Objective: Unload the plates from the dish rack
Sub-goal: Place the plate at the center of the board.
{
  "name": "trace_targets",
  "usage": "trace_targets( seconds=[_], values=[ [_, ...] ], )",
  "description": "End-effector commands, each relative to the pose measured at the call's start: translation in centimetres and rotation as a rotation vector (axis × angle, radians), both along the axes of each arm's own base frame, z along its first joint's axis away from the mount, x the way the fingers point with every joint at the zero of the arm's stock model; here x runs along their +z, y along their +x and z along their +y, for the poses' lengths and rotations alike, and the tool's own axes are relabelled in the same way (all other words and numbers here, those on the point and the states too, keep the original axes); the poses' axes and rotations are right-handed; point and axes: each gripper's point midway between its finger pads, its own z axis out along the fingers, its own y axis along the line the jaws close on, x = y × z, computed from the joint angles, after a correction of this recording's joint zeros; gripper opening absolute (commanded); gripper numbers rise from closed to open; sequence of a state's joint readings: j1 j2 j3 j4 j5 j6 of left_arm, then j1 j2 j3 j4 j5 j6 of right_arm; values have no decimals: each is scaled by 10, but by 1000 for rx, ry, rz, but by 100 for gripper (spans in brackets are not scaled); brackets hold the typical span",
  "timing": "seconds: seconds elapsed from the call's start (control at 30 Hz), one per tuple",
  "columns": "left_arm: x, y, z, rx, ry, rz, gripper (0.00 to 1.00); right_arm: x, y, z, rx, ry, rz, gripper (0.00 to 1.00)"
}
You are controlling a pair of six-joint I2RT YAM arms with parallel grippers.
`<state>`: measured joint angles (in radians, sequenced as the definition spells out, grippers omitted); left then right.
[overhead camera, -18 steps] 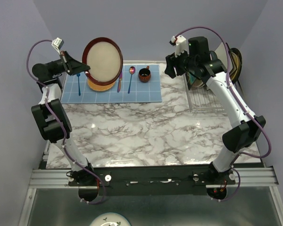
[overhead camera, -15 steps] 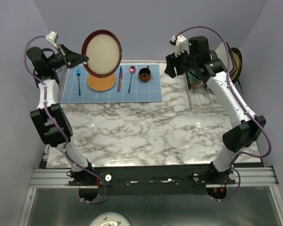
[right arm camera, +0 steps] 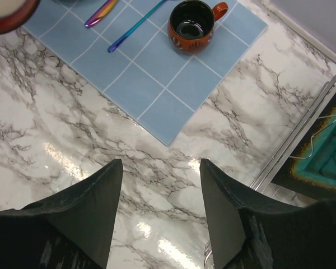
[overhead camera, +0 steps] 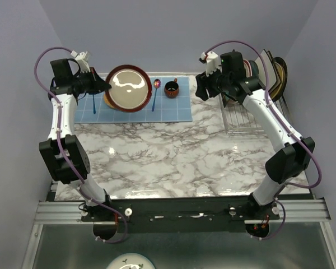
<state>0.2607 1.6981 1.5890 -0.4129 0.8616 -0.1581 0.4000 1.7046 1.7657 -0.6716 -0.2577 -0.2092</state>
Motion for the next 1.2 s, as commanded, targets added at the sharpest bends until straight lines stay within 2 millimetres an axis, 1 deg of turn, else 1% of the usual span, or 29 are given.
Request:
trace_targets(
  seconds=[0.0,0.03,0.07,0.1,0.13,0.17,0.2,0.27,0.33,0.37,0.47,0.53,0.6,0.63,0.67,0.77,0.8,0.87,0.9,0.97,1.17],
  values=[
    [-13,-23,8,-20,171,-29,0,34,-8,4,29,49,-90,65],
    [-16,-29,10,-14,193,-30,0,36,-8,5,32,54,-97,65],
    [-30,-36,10,-15,206,-3,0,38,-8,4,29,55,-102,65],
    [-36,-40,13,-11,228,-1,0,39,-9,5,32,56,-102,65],
    [-37,-46,11,-25,242,-4,0,38,-9,4,30,56,-100,65],
    [-48,-53,9,-40,246,18,0,37,-8,5,31,56,-99,65],
    [-52,-57,7,-49,236,30,0,35,-9,5,30,55,-94,65],
    [-59,-68,2,-75,233,45,0,31,-8,5,29,53,-90,65],
    [-58,-75,-3,-99,224,40,0,27,-8,4,25,47,-84,65],
    [-61,-79,-4,-109,217,47,0,25,-8,4,25,45,-78,65],
    [-62,-91,-10,-144,209,67,0,24,-11,3,26,46,-78,64],
    [-66,-99,-10,-163,232,71,0,26,-12,2,24,46,-82,64],
    [-78,-107,-8,-176,271,84,0,27,-12,1,23,43,-84,64],
    [-79,-110,-6,-176,287,79,0,28,-14,0,22,41,-87,64],
    [-87,-114,-6,-180,299,95,0,27,-14,0,21,41,-88,64],
    [-96,-119,-1,-177,344,102,0,24,-14,0,24,40,-83,64],
    [-102,-122,1,-172,355,118,0,24,-14,0,22,42,-81,64],
    [-106,-123,3,-168,374,115,0,22,-15,1,26,43,-76,64],
    [-110,-125,2,-169,372,122,0,21,-15,1,25,43,-74,64],
    [-112,-126,3,-163,387,120,0,20,-14,2,28,44,-72,64],
    [-127,-128,3,-167,390,147,0,19,-15,2,30,47,-65,64]
  ],
)
